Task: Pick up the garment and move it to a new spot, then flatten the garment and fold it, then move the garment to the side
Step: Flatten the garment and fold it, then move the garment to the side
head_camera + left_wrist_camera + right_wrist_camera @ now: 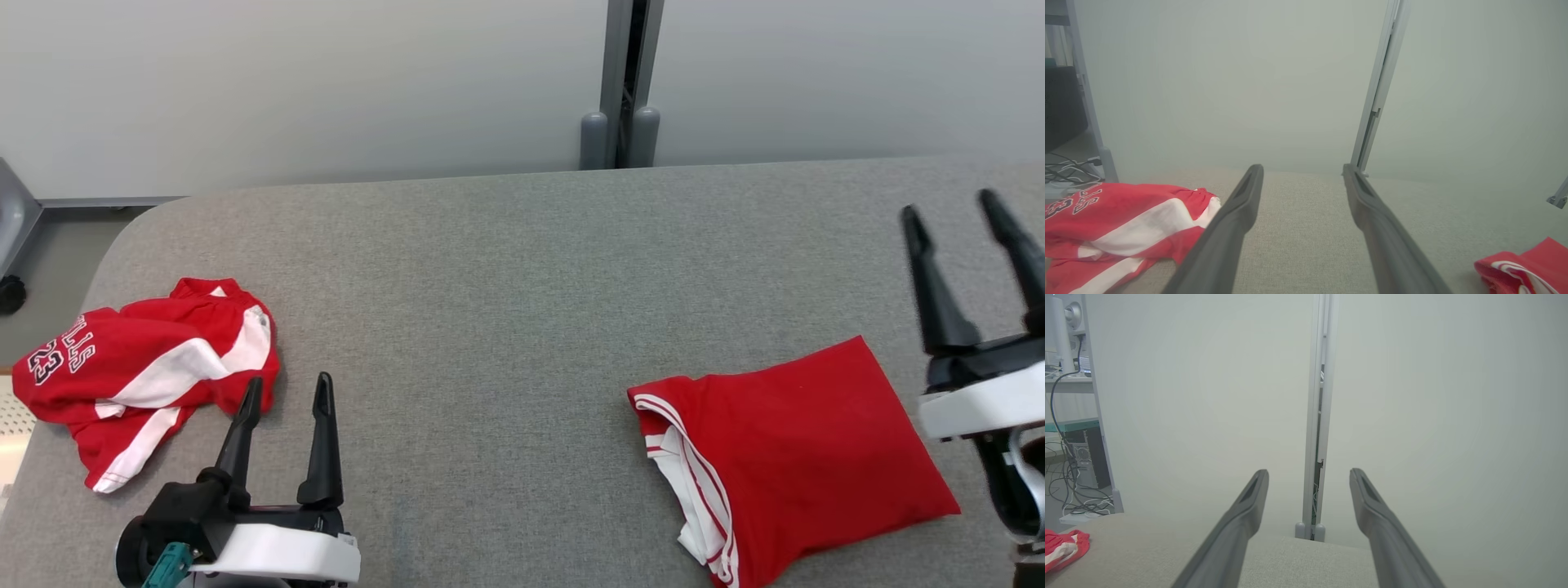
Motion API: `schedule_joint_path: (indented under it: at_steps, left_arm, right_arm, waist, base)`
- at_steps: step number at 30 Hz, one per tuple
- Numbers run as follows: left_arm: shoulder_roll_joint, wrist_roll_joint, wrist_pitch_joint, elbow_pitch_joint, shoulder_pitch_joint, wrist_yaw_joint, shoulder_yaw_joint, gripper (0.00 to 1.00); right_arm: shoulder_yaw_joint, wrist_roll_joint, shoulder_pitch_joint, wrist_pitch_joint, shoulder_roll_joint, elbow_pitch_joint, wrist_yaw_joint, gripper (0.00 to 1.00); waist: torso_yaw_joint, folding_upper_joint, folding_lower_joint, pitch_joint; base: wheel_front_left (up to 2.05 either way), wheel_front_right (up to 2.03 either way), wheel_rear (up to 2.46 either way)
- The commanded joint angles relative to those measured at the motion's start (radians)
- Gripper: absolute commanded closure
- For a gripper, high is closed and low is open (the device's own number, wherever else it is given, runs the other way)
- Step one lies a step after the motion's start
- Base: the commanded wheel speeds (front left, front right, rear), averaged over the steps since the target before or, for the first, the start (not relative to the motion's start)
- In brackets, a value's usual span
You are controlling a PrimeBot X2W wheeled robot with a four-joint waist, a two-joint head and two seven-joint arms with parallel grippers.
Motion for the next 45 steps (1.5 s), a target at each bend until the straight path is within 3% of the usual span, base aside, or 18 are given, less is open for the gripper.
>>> schedule_joint_path:
  at_steps: [1, 4, 10, 15, 28, 38, 42, 45]
  left_arm:
    - [0.003, 0.009, -0.002, -0.009, -0.015, 0.002, 0.01, 0.0]
    - [0.004, 0.007, -0.002, -0.029, -0.016, 0.007, 0.019, 0.0]
    - [0.003, 0.004, -0.002, -0.071, -0.009, 0.013, 0.043, 0.0]
    - [0.003, 0.02, -0.002, -0.11, 0.015, 0.015, 0.076, 0.0]
    - [0.003, 0.042, -0.002, -0.146, 0.048, 0.008, 0.077, 0.0]
    - [0.003, 0.039, -0.002, -0.154, 0.018, 0.001, 0.069, 0.0]
    - [0.003, 0.04, -0.002, -0.148, -0.005, -0.006, 0.055, 0.0]
    - [0.003, 0.04, -0.002, -0.146, -0.03, -0.007, 0.049, 0.0]
  right_arm:
    - [-0.024, -0.028, 0.006, -0.052, -0.002, 0.003, 0.0, 0.0]
    - [-0.066, -0.105, 0.033, -0.143, -0.007, 0.014, 0.0, 0.0]
    - [-0.156, -0.177, 0.114, -0.212, 0.069, 0.016, 0.0, 0.0]
    - [-0.164, -0.216, 0.174, -0.219, 0.118, -0.009, 0.0, 0.0]
    - [-0.149, -0.215, 0.228, -0.217, 0.149, -0.02, 0.0, 0.0]
    - [-0.107, -0.179, 0.184, -0.217, 0.085, 0.028, 0.0, 0.0]
    - [-0.044, -0.081, 0.146, -0.196, 0.013, 0.145, 0.0, 0.0]
    - [-0.016, 0.054, 0.089, -0.098, -0.043, 0.226, 0.0, 0.0]
  waist:
    - [-0.009, 0.0, 0.0, -0.001]
    - [-0.02, 0.0, 0.0, 0.001]
    - [-0.039, 0.0, 0.0, 0.009]
    - [-0.054, 0.0, 0.0, 0.021]
    - [-0.057, 0.0, 0.0, 0.024]
    - [-0.044, 0.0, 0.0, 0.061]
    - [-0.038, 0.0, 0.0, 0.116]
    - [-0.032, 0.0, 0.0, 0.167]
  base:
    - [0.0, 0.0, 0.0]
    - [0.0, 0.0, 0.0]
    - [0.0, 0.0, 0.0]
    - [0.0, 0.0, 0.0]
    - [0.0, 0.0, 0.0]
    - [0.0, 0.0, 0.0]
    - [0.0, 0.0, 0.0]
    - [0.0, 0.0, 0.0]
